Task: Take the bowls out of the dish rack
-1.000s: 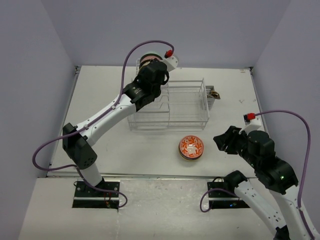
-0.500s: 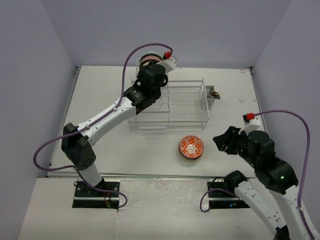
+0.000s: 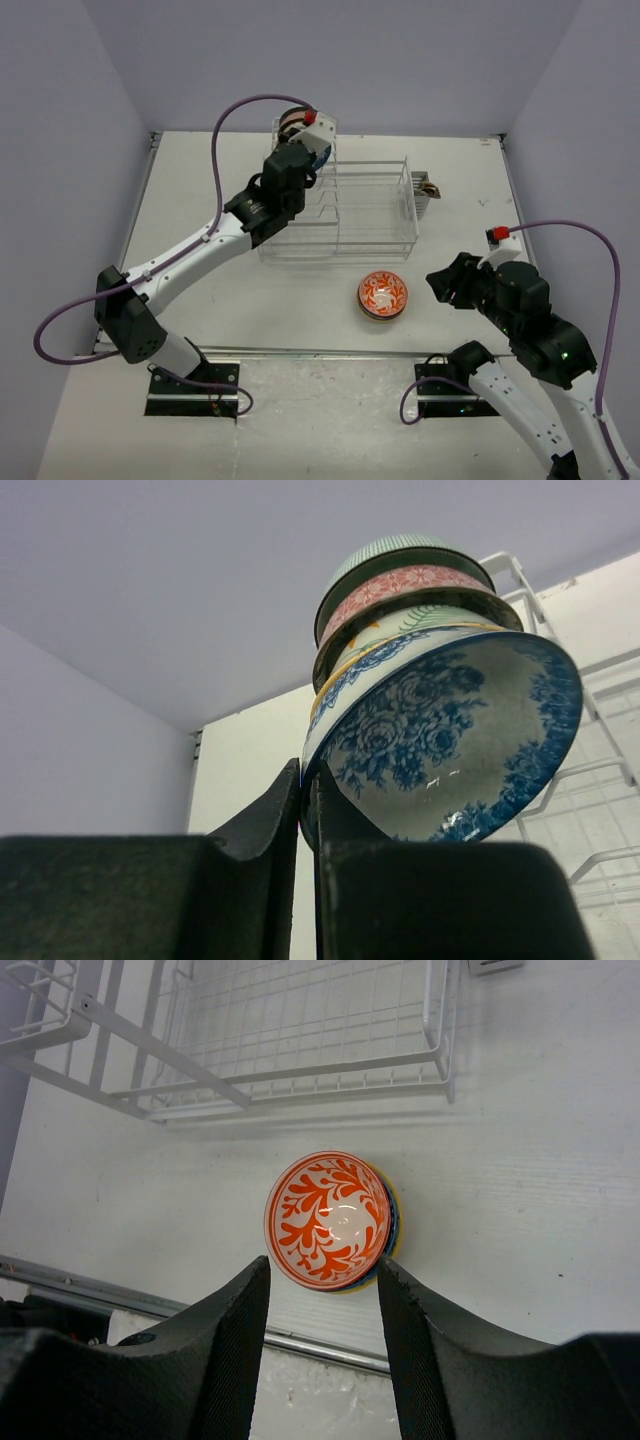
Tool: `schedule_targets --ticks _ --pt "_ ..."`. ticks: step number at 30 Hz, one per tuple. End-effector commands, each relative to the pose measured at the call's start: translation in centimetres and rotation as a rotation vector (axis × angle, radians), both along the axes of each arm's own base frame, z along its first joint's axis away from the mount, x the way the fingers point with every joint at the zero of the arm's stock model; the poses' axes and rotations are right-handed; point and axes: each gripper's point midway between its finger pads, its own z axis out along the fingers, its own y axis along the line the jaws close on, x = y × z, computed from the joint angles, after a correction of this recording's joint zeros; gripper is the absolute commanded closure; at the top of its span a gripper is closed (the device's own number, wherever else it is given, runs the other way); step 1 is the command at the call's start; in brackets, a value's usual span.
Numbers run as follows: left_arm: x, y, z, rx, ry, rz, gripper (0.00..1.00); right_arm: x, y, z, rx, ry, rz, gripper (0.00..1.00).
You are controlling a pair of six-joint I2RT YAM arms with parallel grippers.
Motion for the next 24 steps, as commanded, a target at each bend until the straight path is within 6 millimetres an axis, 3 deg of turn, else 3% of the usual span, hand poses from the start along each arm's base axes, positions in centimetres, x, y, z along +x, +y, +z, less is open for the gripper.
schedule_targets --ticks 1,15,18,24 --pt "-0.8 0.3 5.7 -0.254 -0.157 -0.015 1.0 0.1 0.0 1.6 0.011 -0.053 0.01 0.51" --pt "-1.3 0.0 4.7 -0.33 -0.099 -0.032 1.0 0.5 0.5 2.2 0.014 -0.06 0.027 0.51" --pt "-1.6 0.2 3.8 -0.33 -0.056 -0.026 1.0 0.5 0.7 2.4 0.025 -0.068 0.036 0.51" --pt "-2.7 0.7 3.9 -0.402 -0.016 -0.022 1.0 0.3 3.0 3.9 0.093 -0.095 0.143 0.51"
